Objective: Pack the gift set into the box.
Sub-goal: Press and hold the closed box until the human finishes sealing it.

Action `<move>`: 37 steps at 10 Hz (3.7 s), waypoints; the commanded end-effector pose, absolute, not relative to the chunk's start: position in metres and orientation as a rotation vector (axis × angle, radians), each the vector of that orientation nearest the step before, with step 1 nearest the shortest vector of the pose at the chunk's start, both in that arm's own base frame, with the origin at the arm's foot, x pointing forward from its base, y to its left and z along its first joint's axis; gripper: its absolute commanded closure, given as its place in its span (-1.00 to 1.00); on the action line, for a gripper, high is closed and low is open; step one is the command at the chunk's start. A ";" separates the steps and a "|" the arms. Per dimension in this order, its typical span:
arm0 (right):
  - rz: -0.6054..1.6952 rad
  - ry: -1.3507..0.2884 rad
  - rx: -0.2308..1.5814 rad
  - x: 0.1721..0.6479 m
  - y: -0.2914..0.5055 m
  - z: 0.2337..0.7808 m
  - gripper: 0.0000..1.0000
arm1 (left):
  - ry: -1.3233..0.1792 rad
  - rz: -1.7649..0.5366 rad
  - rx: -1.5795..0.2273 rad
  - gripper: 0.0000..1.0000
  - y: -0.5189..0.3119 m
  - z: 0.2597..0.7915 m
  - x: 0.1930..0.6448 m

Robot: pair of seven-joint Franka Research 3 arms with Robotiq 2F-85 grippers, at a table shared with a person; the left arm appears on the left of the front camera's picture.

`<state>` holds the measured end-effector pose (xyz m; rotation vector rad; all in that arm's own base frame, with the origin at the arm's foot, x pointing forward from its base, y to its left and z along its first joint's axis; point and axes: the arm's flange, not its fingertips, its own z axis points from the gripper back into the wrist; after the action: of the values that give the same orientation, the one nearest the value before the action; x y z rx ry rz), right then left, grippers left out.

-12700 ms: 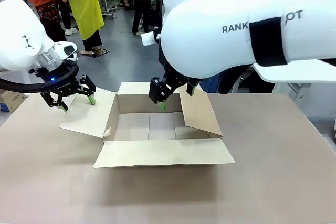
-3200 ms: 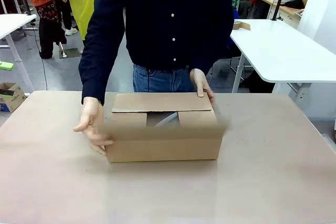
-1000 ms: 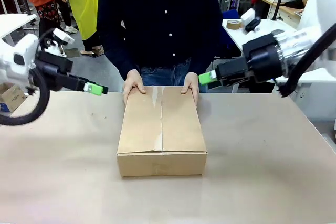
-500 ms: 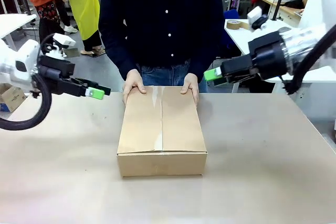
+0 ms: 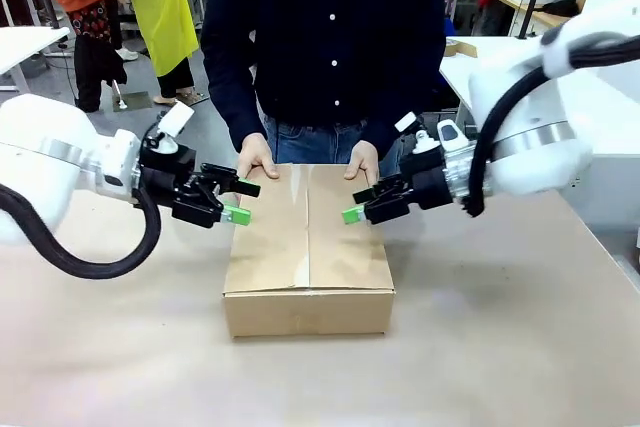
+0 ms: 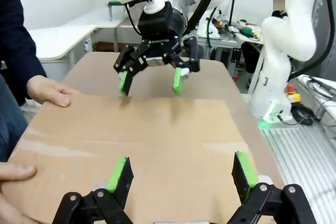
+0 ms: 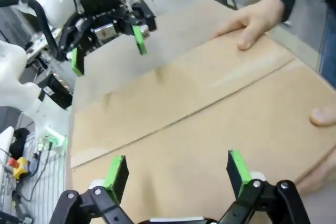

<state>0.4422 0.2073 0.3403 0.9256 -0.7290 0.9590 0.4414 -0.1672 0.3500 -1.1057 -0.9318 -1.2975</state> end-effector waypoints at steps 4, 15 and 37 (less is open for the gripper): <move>1.300 -0.911 0.877 0.449 0.224 0.348 -1.00 | -0.987 -1.313 -1.056 -1.00 -0.180 0.340 0.445; 1.391 -0.775 0.893 0.474 0.231 0.305 -1.00 | -0.956 -1.450 -0.783 -1.00 -0.203 0.289 0.457; 1.391 -0.819 0.931 0.472 0.230 0.308 -1.00 | -1.022 -1.407 -0.838 -1.00 -0.204 0.306 0.458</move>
<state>0.4719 0.2293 0.3101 0.9360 -0.8210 1.3903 0.4593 -0.2052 0.3107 -0.8438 -1.0138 -1.3903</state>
